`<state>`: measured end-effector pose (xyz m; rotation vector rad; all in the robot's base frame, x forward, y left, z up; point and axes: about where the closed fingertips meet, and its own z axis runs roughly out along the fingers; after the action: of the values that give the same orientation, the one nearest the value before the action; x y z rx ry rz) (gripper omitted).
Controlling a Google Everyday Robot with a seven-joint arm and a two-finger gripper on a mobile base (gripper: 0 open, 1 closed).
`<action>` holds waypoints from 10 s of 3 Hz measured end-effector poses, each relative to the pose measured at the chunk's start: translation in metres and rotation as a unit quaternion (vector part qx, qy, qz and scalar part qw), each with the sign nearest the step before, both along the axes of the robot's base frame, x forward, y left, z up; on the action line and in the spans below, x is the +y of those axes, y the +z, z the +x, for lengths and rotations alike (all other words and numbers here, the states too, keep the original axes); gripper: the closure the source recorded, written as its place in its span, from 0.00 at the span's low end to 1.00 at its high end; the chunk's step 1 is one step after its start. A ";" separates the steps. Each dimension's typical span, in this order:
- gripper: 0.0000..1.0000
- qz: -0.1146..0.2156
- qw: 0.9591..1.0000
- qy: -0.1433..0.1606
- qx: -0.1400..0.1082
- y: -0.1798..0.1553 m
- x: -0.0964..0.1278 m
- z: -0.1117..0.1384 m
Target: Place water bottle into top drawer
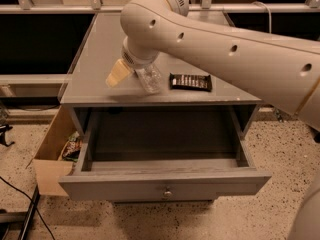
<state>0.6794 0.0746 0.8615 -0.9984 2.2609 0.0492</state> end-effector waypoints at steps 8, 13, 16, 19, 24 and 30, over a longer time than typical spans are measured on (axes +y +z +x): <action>0.86 0.021 0.997 -0.060 0.038 0.004 -0.029 0.016; 1.00 0.055 0.986 0.116 0.111 0.073 -0.084 -0.011; 1.00 -0.001 0.970 0.229 0.077 0.067 -0.134 -0.069; 1.00 -0.002 0.960 0.267 0.079 0.065 -0.168 -0.148; 1.00 0.016 0.934 0.354 0.053 -0.038 -0.160 -0.201; 1.00 0.003 0.917 0.398 -0.027 -0.194 -0.130 -0.149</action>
Offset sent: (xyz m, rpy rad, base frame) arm 0.0282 -0.0255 -0.0266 0.0078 0.0705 -0.1527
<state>0.5300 -0.0549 0.6676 -1.8236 1.6599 0.3700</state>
